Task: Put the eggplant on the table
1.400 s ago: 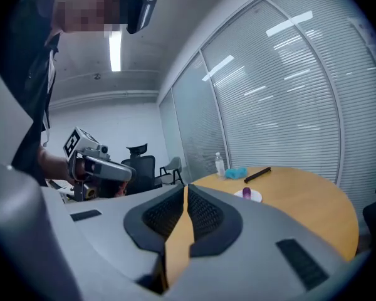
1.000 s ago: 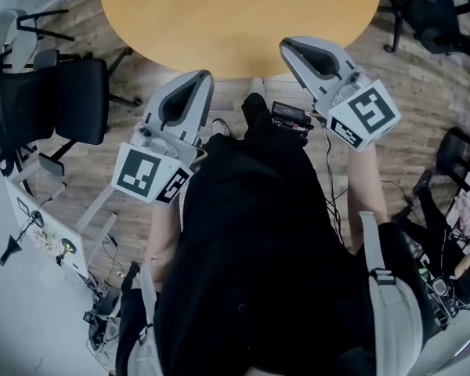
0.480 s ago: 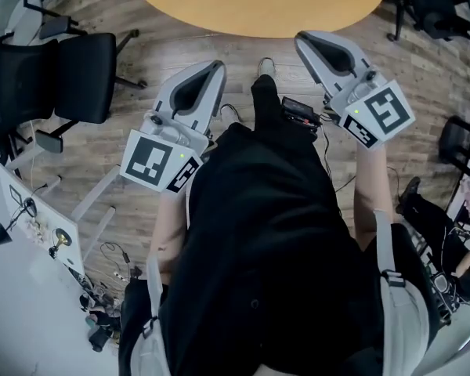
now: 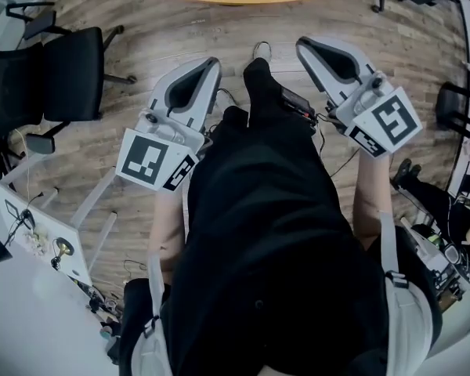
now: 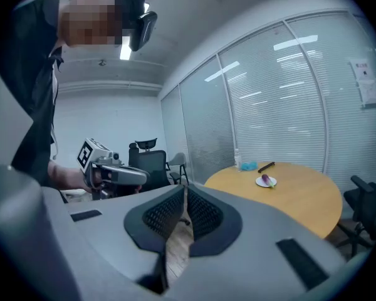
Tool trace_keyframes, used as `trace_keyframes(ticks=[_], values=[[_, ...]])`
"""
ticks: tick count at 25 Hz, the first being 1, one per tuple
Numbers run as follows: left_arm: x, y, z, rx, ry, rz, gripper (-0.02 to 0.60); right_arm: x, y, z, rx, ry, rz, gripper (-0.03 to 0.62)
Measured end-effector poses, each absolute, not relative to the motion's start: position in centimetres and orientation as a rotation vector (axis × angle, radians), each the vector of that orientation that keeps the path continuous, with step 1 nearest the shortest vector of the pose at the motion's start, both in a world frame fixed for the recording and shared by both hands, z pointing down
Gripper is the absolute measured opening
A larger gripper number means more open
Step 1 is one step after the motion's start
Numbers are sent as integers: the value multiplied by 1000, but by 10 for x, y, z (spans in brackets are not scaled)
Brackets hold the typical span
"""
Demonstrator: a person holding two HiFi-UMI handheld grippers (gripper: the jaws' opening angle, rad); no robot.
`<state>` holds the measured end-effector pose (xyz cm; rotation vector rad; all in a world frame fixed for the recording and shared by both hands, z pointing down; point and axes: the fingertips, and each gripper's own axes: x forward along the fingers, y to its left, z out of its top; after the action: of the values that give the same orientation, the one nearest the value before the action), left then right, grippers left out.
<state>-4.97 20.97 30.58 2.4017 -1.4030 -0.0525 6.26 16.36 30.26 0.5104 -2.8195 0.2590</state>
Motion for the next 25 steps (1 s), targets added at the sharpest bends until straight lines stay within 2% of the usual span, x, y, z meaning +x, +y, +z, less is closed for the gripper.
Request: trace_keyframes(ticks=[25], values=[[-6,222,298,2470,-1306,-27,8,102,195,292,545,-2872,271,18]])
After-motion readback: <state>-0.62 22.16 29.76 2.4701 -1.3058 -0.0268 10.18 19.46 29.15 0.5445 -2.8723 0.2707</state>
